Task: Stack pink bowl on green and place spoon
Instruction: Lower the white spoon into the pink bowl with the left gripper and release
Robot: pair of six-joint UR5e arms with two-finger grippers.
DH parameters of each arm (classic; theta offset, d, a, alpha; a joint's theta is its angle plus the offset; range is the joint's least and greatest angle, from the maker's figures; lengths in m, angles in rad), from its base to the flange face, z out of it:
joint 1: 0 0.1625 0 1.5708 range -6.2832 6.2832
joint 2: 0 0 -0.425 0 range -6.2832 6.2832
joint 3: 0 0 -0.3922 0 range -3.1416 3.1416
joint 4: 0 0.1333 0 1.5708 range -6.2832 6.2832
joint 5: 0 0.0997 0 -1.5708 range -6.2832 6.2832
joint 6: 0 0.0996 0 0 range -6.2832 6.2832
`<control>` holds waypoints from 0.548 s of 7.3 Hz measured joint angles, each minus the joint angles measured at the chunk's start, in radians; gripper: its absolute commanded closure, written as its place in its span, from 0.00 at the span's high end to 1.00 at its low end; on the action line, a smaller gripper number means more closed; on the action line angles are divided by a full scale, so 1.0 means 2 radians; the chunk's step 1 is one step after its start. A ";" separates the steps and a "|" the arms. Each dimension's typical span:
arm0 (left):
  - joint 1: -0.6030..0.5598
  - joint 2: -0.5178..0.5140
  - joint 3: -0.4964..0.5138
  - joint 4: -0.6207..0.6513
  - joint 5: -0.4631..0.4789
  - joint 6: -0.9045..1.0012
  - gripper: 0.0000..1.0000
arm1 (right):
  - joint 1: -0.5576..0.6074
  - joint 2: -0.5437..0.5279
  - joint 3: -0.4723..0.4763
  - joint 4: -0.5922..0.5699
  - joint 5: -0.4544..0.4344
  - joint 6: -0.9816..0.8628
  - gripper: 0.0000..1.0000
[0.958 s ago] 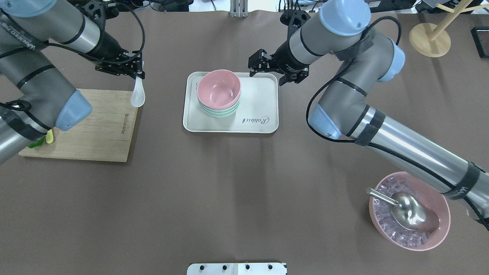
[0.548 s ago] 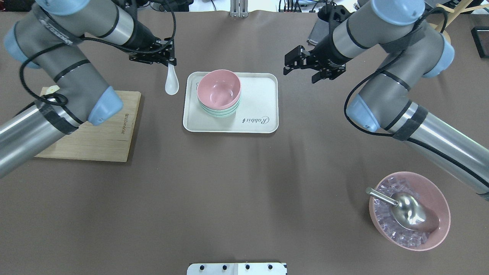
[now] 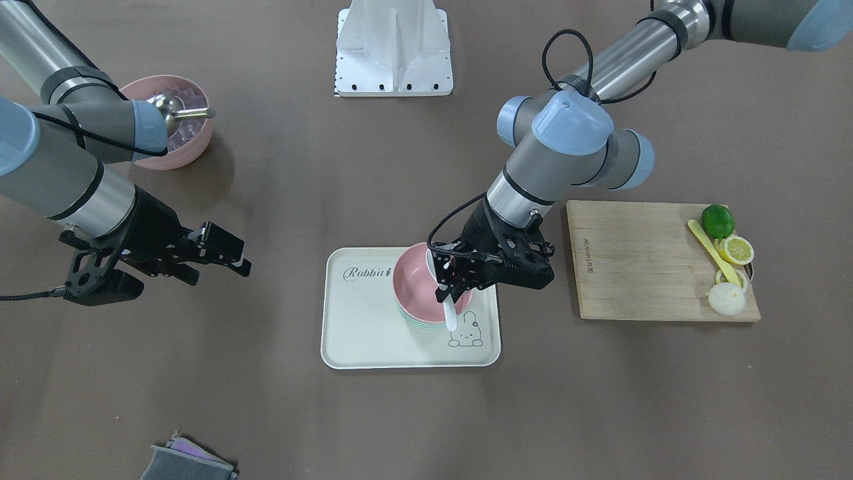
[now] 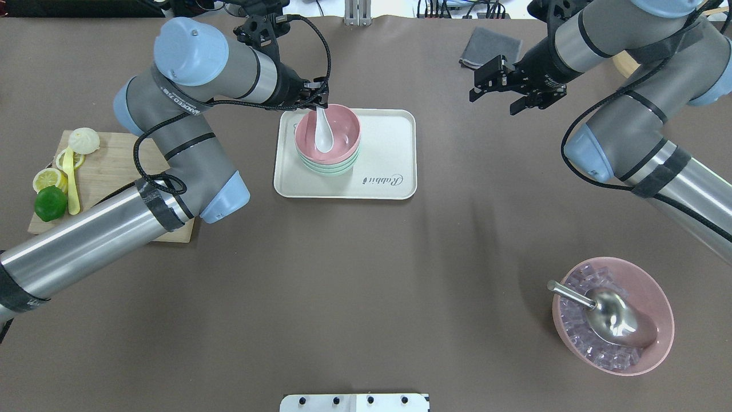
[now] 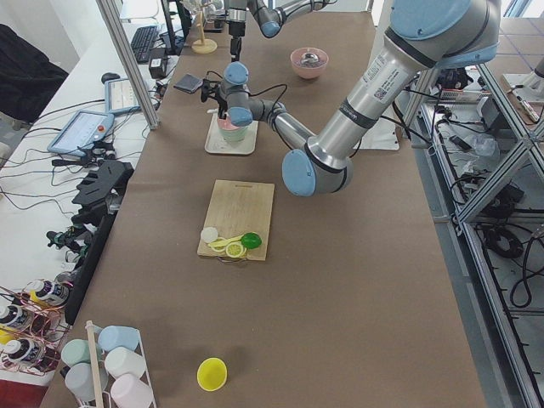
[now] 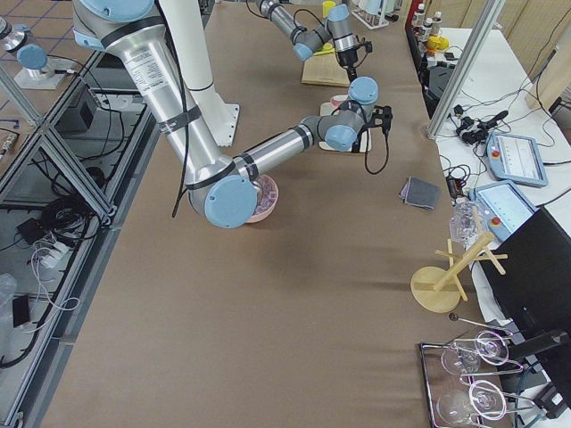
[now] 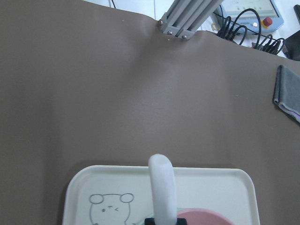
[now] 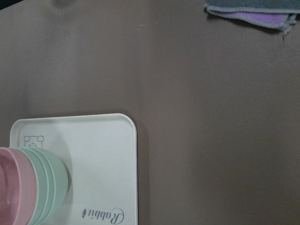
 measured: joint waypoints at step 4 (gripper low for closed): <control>-0.002 -0.011 -0.008 0.002 0.000 -0.013 0.53 | 0.002 -0.005 -0.001 0.000 0.001 0.000 1.00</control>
